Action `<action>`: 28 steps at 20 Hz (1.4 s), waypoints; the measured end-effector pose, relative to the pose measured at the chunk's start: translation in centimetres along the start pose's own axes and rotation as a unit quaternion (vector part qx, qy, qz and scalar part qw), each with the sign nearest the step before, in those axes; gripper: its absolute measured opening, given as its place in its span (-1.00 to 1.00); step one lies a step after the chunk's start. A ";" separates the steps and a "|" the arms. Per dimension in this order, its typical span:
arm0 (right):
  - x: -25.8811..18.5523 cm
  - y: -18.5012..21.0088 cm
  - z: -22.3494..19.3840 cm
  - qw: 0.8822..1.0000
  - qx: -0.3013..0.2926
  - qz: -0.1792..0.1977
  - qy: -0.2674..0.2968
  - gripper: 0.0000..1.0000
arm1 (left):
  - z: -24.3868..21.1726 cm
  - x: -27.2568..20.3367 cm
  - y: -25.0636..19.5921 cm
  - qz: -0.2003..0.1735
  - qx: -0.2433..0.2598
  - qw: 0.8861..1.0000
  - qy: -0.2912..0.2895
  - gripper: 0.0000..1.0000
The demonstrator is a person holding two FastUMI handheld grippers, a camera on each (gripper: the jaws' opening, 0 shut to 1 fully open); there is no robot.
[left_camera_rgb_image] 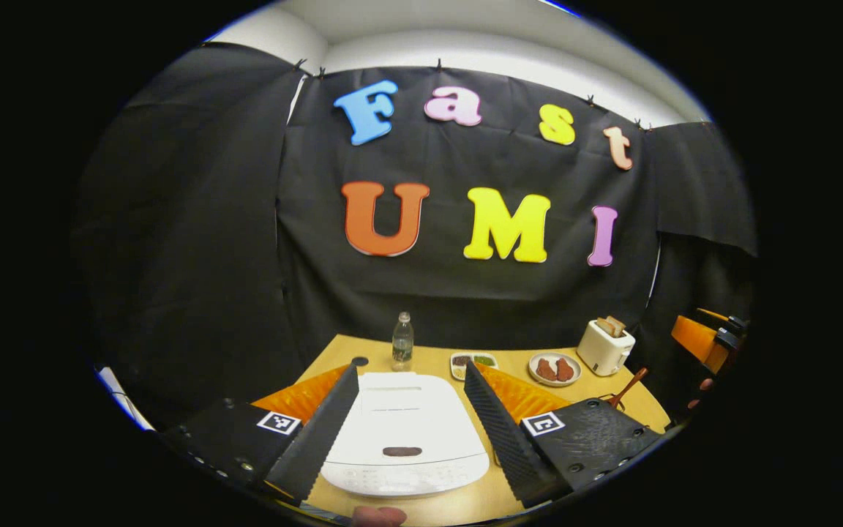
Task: Close the left gripper, press the button to open the rice cooker; take a wooden spoon from the chopstick holder with the right hand, scoop a spoonful of rice and pour it into the rice cooker, then put the wooden spoon back into the chopstick holder.
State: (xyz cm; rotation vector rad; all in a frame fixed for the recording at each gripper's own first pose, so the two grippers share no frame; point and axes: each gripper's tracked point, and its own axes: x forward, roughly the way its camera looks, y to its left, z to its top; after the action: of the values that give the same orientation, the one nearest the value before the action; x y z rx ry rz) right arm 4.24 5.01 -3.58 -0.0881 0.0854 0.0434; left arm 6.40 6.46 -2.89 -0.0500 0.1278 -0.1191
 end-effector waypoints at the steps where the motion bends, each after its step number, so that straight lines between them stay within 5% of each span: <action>1: -1.0 0.1 0.3 1.000 0.000 -0.006 -0.002 0.93 | 0.5 -1.0 -0.7 -0.008 0.005 1.000 -0.014 0.89; 12: -9.0 -1.3 2.8 0.999 0.009 -0.004 -0.046 0.93 | 3.7 -10.3 -7.9 -0.020 0.013 0.996 -0.087 0.89; 21: -13.4 -6.6 1.4 0.999 0.025 0.015 -0.038 0.92 | 2.4 -15.2 -12.9 0.004 0.000 0.997 -0.080 0.89; 28: -15.4 -9.0 1.7 0.998 0.041 -0.012 -0.041 1.00 | 2.7 -16.3 -14.6 -0.011 -0.001 0.996 -0.084 0.89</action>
State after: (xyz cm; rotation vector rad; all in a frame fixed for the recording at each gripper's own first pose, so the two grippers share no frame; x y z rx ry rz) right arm -10.55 -4.41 0.25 -0.0058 0.0033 0.0186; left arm -10.99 -5.97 2.64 -0.0622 -0.0401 -0.1362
